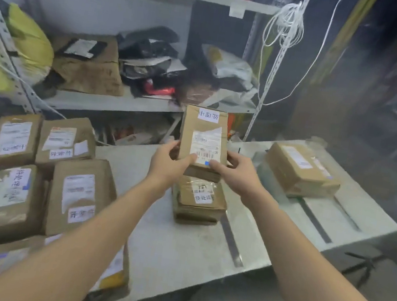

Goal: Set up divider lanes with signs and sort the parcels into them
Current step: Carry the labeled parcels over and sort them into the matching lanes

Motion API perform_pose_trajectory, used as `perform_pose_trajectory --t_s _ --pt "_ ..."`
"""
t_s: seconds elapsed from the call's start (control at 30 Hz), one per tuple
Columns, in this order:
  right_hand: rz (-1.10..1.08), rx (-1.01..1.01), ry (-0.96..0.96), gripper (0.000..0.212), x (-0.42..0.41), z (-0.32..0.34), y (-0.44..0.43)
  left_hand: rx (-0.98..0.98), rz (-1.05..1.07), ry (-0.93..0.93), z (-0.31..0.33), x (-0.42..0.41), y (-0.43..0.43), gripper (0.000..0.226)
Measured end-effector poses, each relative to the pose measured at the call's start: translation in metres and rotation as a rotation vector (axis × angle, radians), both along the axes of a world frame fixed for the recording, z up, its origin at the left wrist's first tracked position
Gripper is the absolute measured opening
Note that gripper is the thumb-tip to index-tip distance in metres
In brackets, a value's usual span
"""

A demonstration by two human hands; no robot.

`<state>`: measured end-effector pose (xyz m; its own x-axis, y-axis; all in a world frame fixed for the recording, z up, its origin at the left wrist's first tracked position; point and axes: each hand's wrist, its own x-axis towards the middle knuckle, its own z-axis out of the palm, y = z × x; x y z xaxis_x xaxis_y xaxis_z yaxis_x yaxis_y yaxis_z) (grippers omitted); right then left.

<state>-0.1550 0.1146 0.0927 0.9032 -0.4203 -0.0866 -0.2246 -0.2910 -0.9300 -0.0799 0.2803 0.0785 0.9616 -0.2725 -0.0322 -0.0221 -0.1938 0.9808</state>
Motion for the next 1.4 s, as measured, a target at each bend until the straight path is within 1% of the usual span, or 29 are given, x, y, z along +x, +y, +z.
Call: perform_pose_trajectory --t_s 0.1,0.23,0.3,0.37,0.43,0.5,0.63,0.73,0.87,1.0,1.13,1.23,1.33,1.4 --pt "0.003 -0.001 0.019 0.048 -0.039 0.003 -0.063 0.057 -0.044 -0.011 -0.001 -0.04 -0.06 0.046" --pt "-0.009 -0.004 0.059 0.07 -0.07 -0.005 -0.144 0.106 -0.095 0.017 -0.008 -0.075 -0.138 0.053" --pt "0.01 0.006 0.107 0.068 -0.078 -0.011 -0.174 0.119 -0.106 0.037 -0.016 -0.084 -0.167 0.047" --pt "0.022 0.0 0.152 0.059 -0.082 -0.013 -0.193 0.142 -0.111 0.07 -0.025 -0.088 -0.19 0.043" --pt "0.04 -0.005 0.19 0.057 -0.076 -0.019 -0.211 0.184 -0.089 0.089 -0.033 -0.086 -0.208 0.048" --pt "0.063 -0.013 0.225 0.056 -0.063 -0.028 -0.227 0.239 -0.064 0.107 -0.048 -0.074 -0.224 0.058" --pt "0.101 -0.041 0.287 0.05 -0.027 -0.053 -0.247 0.213 -0.048 0.192 -0.071 -0.045 -0.248 0.047" --pt "0.113 -0.049 0.346 0.049 0.0 -0.072 -0.255 0.252 -0.029 0.265 -0.095 -0.018 -0.262 0.046" --pt "0.141 -0.073 0.399 0.039 0.032 -0.098 -0.267 0.267 0.014 0.386 -0.122 0.01 -0.279 0.044" --pt "0.145 -0.055 0.437 0.039 0.056 -0.118 -0.277 0.275 0.062 0.448 -0.142 0.03 -0.299 0.042" --pt "0.123 -0.026 0.515 0.045 0.072 -0.137 -0.28 0.291 0.126 0.538 -0.159 0.04 -0.318 0.043" --pt "0.11 -0.041 0.569 0.049 0.08 -0.149 -0.286 0.302 0.155 0.59 -0.167 0.045 -0.327 0.042" --pt "0.122 -0.076 0.618 0.05 0.082 -0.157 -0.289 0.305 0.175 0.589 -0.174 0.044 -0.33 0.035" --pt "0.143 -0.105 0.628 0.045 0.082 -0.159 -0.289 0.319 0.173 0.568 -0.182 0.043 -0.33 0.041"
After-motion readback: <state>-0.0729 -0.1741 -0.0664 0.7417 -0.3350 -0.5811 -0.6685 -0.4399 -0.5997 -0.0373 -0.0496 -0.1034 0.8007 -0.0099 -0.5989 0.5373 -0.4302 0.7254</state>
